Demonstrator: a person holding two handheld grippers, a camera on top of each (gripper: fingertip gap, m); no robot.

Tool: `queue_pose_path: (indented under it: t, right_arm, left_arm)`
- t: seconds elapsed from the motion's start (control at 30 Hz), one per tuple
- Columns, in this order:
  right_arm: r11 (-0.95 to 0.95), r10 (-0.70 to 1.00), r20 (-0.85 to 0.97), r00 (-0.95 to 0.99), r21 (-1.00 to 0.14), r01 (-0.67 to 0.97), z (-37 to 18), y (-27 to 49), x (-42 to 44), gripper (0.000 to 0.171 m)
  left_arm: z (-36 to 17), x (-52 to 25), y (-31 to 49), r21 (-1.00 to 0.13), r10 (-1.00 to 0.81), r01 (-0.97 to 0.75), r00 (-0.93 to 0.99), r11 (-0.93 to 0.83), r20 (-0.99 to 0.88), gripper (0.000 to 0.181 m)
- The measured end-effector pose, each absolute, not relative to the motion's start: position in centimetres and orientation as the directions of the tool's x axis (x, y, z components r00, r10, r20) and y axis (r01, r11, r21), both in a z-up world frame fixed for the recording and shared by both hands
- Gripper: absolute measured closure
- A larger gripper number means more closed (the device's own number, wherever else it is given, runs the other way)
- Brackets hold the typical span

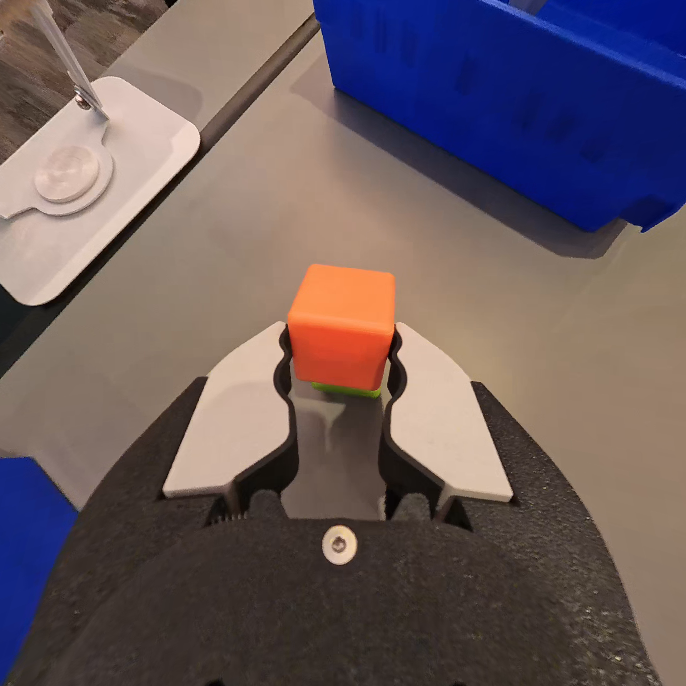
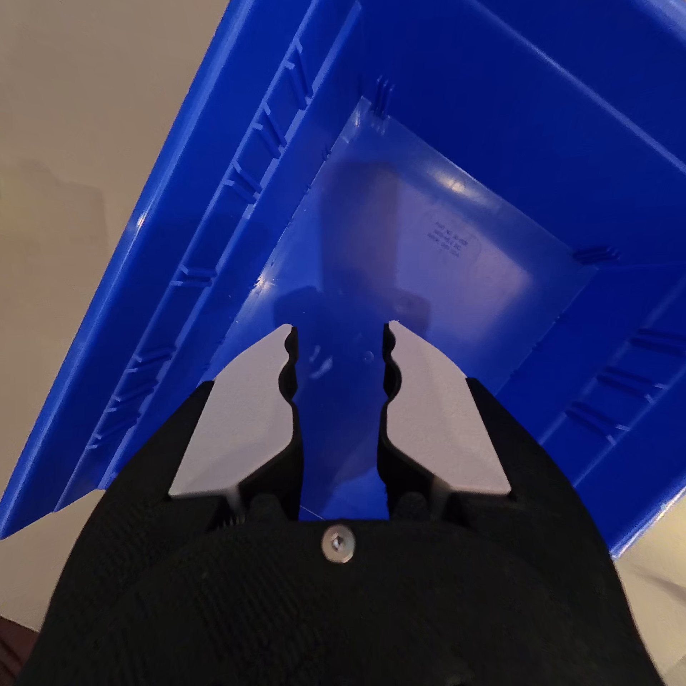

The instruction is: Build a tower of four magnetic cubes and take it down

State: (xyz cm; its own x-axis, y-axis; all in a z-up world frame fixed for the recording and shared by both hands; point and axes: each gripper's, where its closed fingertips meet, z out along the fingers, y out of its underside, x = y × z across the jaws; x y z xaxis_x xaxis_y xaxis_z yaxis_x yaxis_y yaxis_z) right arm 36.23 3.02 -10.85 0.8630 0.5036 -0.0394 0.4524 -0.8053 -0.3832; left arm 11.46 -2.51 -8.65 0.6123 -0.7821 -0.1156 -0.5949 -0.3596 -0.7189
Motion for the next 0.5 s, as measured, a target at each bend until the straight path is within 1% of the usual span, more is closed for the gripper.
queue_pose_path:
  t: [0.1,0.13,0.37,0.5]
  right_arm:
    - [-0.808,0.501,-0.041,0.864,-0.381,0.45,-10.9,3.0,36.4,0.125]
    - [-0.808,0.501,-0.042,0.864,-0.379,0.45,-10.9,3.0,36.4,0.125]
    - [-0.813,0.501,-0.045,0.864,-0.368,0.451,-11.1,2.9,36.6,0.125]
    - [-0.817,0.501,-0.045,0.864,-0.352,0.456,-11.5,2.7,36.7,0.125]
  left_arm:
    - [-9.7,11.3,-2.3,-0.69,-0.781,-0.627,0.608,-0.36,-0.145,0.132]
    - [-9.8,11.4,-2.2,-0.697,-0.78,-0.624,0.608,-0.353,-0.15,0.132]
    - [-10.0,10.9,-2.4,-0.676,-0.779,-0.621,0.617,-0.397,-0.11,0.132]
    - [-10.7,10.1,-2.4,-0.635,-0.775,-0.654,0.618,-0.413,-0.132,0.131]
